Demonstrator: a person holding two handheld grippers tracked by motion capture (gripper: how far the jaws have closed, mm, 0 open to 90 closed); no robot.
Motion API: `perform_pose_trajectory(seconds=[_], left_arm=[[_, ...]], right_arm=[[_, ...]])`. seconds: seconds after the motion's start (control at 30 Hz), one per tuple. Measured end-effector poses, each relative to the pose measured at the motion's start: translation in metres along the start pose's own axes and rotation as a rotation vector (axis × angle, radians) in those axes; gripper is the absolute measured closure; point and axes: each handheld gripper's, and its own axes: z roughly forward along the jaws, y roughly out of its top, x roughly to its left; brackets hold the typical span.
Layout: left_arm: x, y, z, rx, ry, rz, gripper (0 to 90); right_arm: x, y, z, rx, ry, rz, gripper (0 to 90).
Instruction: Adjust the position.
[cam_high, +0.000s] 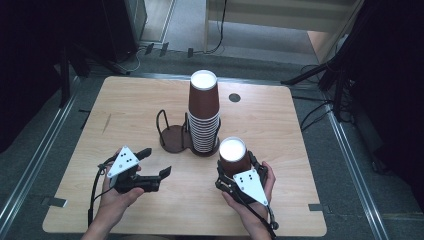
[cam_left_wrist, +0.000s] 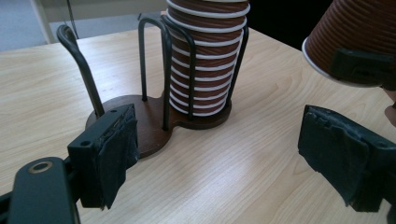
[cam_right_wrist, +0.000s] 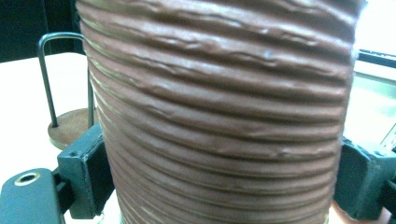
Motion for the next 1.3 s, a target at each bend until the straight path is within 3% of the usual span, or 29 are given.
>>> perform_pose_trajectory(seconds=[0.5, 0.63, 1.23, 1.3], left_arm=[[-0.012, 0.009, -0.001, -0.002, -0.038, 0.01, 13.6], [-0.017, 0.009, 0.001, 0.005, -0.073, 0.009, 13.8], [-0.032, 0.01, 0.007, 0.021, -0.153, 0.024, 14.0], [-0.036, 0.01, 0.008, 0.027, -0.161, 0.035, 14.0]], right_arm=[[0.016, -0.004, -0.003, 0.012, 0.029, -0.024, 10.2], [0.022, -0.004, -0.004, 0.007, 0.037, -0.04, 10.1], [0.051, -0.016, 0.0, 0.027, 0.059, -0.155, 10.2], [0.056, -0.018, 0.0, 0.028, 0.067, -0.184, 10.2]])
